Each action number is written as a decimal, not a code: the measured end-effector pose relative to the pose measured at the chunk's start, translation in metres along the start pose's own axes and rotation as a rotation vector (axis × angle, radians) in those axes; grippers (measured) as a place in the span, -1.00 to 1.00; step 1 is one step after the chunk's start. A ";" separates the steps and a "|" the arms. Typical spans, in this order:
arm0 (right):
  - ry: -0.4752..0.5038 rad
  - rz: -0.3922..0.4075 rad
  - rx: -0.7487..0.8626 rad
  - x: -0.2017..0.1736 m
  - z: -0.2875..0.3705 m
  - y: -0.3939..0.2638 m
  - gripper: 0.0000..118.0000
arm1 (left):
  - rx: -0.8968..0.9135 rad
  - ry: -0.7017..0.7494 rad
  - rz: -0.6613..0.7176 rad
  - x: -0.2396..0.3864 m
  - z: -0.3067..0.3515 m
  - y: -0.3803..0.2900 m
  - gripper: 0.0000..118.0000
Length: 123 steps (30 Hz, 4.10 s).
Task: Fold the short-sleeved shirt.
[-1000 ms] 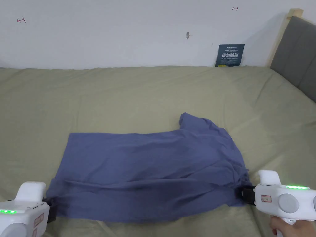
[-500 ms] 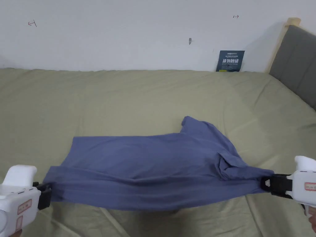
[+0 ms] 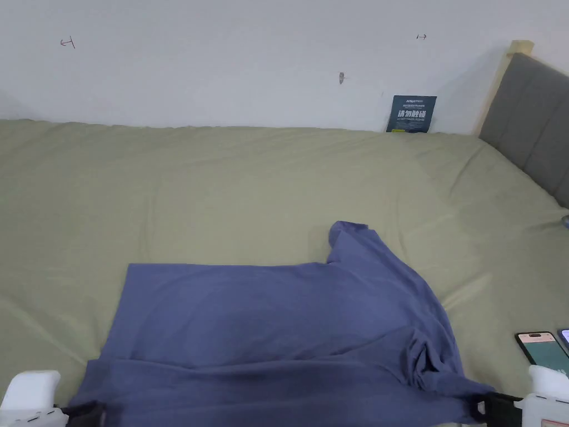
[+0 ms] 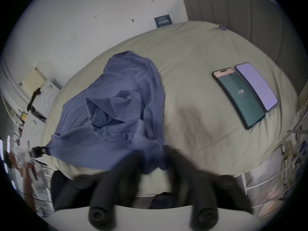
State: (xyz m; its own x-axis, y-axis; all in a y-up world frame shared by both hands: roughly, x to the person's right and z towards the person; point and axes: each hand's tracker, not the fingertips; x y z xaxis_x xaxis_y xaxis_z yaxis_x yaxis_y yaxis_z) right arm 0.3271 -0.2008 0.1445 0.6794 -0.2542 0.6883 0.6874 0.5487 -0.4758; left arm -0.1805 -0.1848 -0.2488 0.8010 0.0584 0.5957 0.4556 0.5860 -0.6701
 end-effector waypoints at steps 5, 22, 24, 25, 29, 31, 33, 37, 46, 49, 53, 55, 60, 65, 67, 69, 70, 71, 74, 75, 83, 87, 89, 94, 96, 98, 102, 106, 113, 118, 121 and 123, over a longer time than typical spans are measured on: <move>0.011 0.169 0.111 -0.038 0.055 -0.007 1.00 | 0.217 -0.060 0.034 -0.001 0.048 -0.006 0.94; 0.171 0.274 0.287 -0.138 0.055 0.026 -0.99 | 0.174 0.020 -0.074 0.006 -0.072 0.140 -0.99; 0.154 0.261 0.266 -0.133 0.045 0.026 -0.99 | 0.141 0.068 -0.091 -0.001 -0.107 0.173 -0.51; 0.146 0.256 0.255 -0.128 0.041 0.027 -0.99 | 0.115 0.077 -0.098 0.000 -0.126 0.189 0.34; 0.087 0.220 0.214 -0.111 0.026 0.033 -0.99 | 0.065 0.134 -0.178 -0.001 -0.191 0.233 0.82; 0.061 0.198 0.197 -0.100 0.018 0.040 -0.99 | 0.045 0.128 -0.175 0.001 -0.219 0.247 0.80; 0.028 0.193 0.175 -0.091 0.009 0.052 -0.99 | 0.019 0.138 -0.177 0.006 -0.236 0.255 0.67; -0.029 0.222 0.167 -0.076 -0.020 0.098 -0.99 | -0.030 0.102 -0.254 0.029 -0.232 0.241 -0.95; -0.180 0.276 -0.005 -0.074 -0.168 0.245 0.76 | 0.085 0.056 -0.274 0.067 -0.155 0.231 -0.99; -0.237 0.276 -0.088 -0.072 -0.218 0.261 1.00 | 0.119 0.032 -0.270 0.069 -0.126 0.235 -0.99; -0.316 0.292 -0.248 -0.070 -0.266 0.256 0.98 | 0.130 0.010 -0.271 0.068 -0.113 0.239 -0.99; -0.290 0.252 -0.214 -0.093 -0.239 0.252 0.53 | 0.124 0.016 -0.278 0.067 -0.113 0.241 -0.99; -0.185 0.219 -0.237 -0.102 -0.228 0.251 -0.91 | 0.103 0.011 -0.265 0.061 -0.124 0.248 -0.99; -0.170 0.260 -0.114 -0.113 -0.165 0.243 -0.91 | 0.097 -0.001 -0.236 0.051 -0.115 0.245 -0.99; -0.095 0.261 -0.061 -0.103 -0.139 0.253 -0.91 | 0.137 0.013 -0.238 0.044 -0.090 0.239 -0.99; -0.059 0.292 0.014 -0.104 -0.097 0.247 -0.91 | 0.181 0.001 -0.215 0.036 -0.058 0.229 -0.99; -0.043 0.306 0.041 -0.104 -0.075 0.241 -0.91 | 0.211 -0.002 -0.207 0.031 -0.039 0.221 -0.99; -0.033 0.321 0.057 -0.099 -0.055 0.232 -0.91 | 0.242 -0.002 -0.199 0.027 -0.018 0.211 -0.99; 0.020 0.358 0.120 -0.090 0.000 0.192 -0.91 | 0.271 -0.018 -0.180 0.012 0.033 0.172 -0.99; 0.024 0.358 0.121 -0.085 0.012 0.176 -0.91 | 0.265 -0.022 -0.183 0.009 0.042 0.155 -0.99; -0.035 0.347 -0.015 -0.054 0.011 0.025 -0.91 | -0.052 -0.069 -0.124 -0.010 0.028 0.016 -0.99; -0.058 0.260 -0.046 -0.036 -0.016 -0.009 -0.91 | -0.069 -0.047 -0.123 -0.005 0.005 -0.006 -0.99; -0.067 0.244 0.005 -0.035 -0.015 -0.009 -0.75 | -0.030 -0.022 -0.108 0.000 0.004 -0.003 -0.69; -0.050 0.246 0.152 -0.063 0.043 -0.003 0.94 | 0.204 -0.072 -0.016 0.006 0.054 0.007 0.90; -0.029 0.259 0.281 -0.067 0.068 -0.006 0.94 | 0.313 -0.061 -0.006 0.011 0.077 0.005 0.90; 0.016 0.272 0.454 -0.082 0.096 -0.012 0.91 | 0.466 -0.024 -0.004 0.018 0.096 -0.002 0.88; 0.038 0.286 0.628 -0.117 0.130 -0.022 -0.94 | 0.562 0.141 -0.099 0.035 0.103 -0.007 -0.77; 0.047 0.324 0.630 -0.133 0.127 -0.021 -1.00 | 0.537 0.085 -0.069 0.029 0.098 0.004 -1.00; 0.037 0.355 0.554 -0.146 0.117 -0.024 -1.00 | 0.294 -0.251 0.336 -0.054 0.064 0.022 -1.00; 0.021 0.342 0.494 -0.148 0.106 -0.026 -1.00 | 0.125 -0.307 0.335 -0.104 0.013 0.024 -0.22; 0.014 0.326 0.466 -0.159 0.102 -0.024 -1.00 | 0.007 -0.571 0.421 -0.123 -0.019 0.023 0.99; 0.015 0.316 0.459 -0.165 0.102 -0.023 -1.00 | -0.006 -0.669 0.520 -0.134 -0.037 0.022 1.00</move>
State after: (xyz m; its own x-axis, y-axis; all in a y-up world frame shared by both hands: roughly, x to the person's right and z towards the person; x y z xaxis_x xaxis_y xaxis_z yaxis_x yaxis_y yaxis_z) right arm 0.1733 -0.0902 0.0974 0.8404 -0.0301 0.5411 0.2689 0.8901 -0.3681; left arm -0.2638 -0.2094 -0.3594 0.5118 0.7861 0.3465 0.0962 0.3483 -0.9324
